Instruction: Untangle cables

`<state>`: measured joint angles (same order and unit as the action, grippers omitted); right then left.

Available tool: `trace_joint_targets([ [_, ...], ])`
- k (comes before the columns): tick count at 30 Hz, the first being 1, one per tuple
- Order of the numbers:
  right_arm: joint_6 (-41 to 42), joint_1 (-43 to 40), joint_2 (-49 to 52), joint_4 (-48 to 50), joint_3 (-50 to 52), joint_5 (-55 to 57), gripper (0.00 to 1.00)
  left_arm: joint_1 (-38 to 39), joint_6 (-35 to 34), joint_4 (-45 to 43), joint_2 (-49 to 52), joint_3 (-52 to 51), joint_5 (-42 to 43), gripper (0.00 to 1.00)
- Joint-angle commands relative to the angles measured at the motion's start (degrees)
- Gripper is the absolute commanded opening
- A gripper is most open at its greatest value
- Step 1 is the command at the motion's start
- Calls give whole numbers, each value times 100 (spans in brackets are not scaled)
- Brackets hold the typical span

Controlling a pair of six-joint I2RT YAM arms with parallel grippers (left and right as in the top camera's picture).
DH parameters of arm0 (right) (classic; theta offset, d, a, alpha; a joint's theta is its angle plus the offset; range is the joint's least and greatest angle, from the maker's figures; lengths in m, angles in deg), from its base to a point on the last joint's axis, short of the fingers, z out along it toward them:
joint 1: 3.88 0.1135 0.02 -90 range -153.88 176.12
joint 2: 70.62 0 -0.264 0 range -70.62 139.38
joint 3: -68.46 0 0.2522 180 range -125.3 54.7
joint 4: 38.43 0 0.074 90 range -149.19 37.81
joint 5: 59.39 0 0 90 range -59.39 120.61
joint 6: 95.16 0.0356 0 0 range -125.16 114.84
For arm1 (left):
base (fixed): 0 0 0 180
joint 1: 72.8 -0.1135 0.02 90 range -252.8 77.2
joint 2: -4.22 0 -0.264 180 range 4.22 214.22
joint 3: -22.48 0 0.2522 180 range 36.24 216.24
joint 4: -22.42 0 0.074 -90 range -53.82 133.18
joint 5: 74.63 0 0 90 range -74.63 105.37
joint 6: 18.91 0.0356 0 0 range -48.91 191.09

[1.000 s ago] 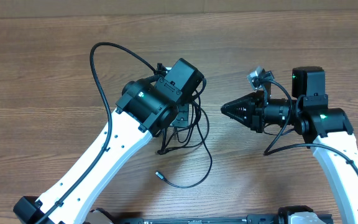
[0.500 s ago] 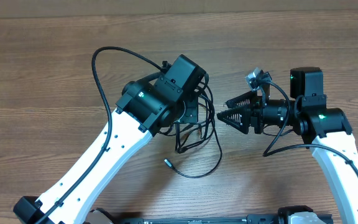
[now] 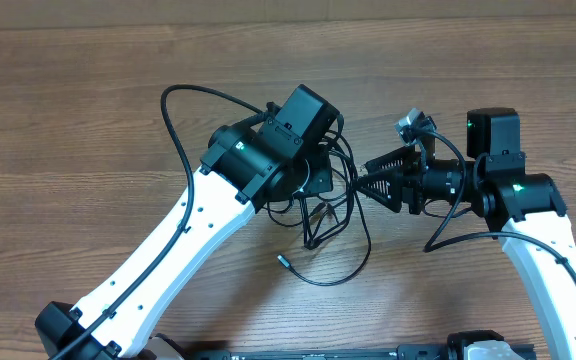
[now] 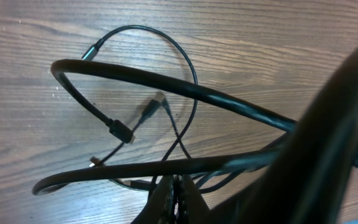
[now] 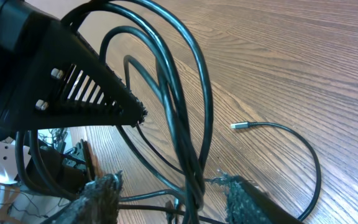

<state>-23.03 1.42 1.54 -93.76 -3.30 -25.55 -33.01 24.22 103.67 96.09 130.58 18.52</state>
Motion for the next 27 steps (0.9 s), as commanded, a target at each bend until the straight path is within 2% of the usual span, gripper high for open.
trace_joint_targets([
  [1, -44, 22, -122, 31, -90, 98, 52, 114, -459, -33, 66, 138, 195, 4],
  [8, -44, 22, -120, 31, -90, 262, 49, 372, -535, -219, 72, 138, 319, 4],
  [13, -44, 22, -116, 26, -90, 367, 35, 509, -612, -348, 72, 138, 286, 4],
  [18, -44, 22, -114, 22, -90, 365, 10, 525, -608, -326, 72, 138, 264, 4],
  [23, -44, 22, -114, -55, -90, 365, 4, 520, -605, -299, 72, 138, 122, 4],
  [27, -37, 22, -114, -81, -90, 361, 4, 509, -605, -17, 72, 138, -483, 5],
])
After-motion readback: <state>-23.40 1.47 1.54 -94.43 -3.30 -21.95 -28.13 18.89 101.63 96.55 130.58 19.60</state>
